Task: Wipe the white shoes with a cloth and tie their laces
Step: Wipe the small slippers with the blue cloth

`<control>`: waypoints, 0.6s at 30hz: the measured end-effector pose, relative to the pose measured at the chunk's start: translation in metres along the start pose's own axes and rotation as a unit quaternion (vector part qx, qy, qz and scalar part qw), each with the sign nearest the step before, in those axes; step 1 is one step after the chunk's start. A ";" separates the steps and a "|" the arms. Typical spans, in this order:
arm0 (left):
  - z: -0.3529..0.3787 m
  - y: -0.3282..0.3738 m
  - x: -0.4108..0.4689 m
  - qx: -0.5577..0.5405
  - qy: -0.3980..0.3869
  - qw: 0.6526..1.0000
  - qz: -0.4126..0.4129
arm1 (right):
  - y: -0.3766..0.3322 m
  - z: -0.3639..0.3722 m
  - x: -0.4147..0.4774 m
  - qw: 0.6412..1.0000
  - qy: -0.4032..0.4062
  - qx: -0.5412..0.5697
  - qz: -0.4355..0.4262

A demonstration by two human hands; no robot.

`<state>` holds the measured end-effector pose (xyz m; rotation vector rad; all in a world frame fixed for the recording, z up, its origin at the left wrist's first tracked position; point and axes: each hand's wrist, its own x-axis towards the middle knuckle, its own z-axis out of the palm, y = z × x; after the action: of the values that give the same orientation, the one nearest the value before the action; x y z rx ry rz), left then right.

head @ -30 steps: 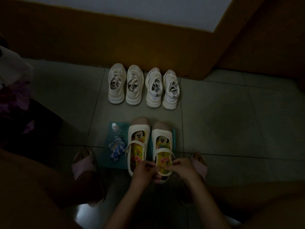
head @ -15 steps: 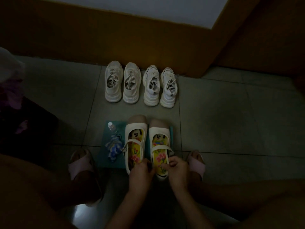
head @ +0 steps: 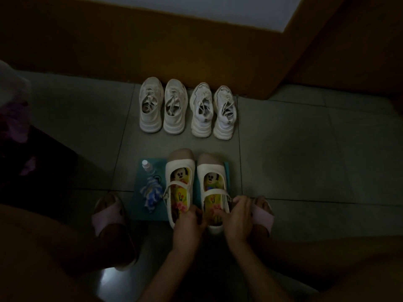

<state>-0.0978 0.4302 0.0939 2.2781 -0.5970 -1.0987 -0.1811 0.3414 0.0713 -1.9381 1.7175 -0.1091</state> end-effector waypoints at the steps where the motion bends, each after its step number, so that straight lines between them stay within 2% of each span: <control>1: -0.001 0.000 0.000 0.002 -0.001 1.000 0.001 | 0.000 0.000 0.003 1.000 -0.011 0.004 0.007; 8: 0.000 -0.001 0.000 0.010 0.004 1.000 0.006 | 0.002 0.004 0.011 0.997 -0.075 0.006 0.028; 13: -0.004 0.001 -0.003 -0.007 -0.002 1.000 0.013 | 0.001 0.005 0.009 0.993 -0.092 0.066 0.042; 15: -0.010 0.004 -0.004 -0.020 0.038 0.998 0.036 | -0.005 -0.001 0.009 0.988 -0.064 0.124 0.068; 18: -0.020 0.007 0.000 -0.021 0.168 0.982 0.078 | -0.021 -0.008 0.013 0.979 -0.045 0.180 0.087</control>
<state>-0.0827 0.4305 0.1093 2.2665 -0.5941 -0.6260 -0.1635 0.3276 0.0834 -1.5042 1.6666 -0.2471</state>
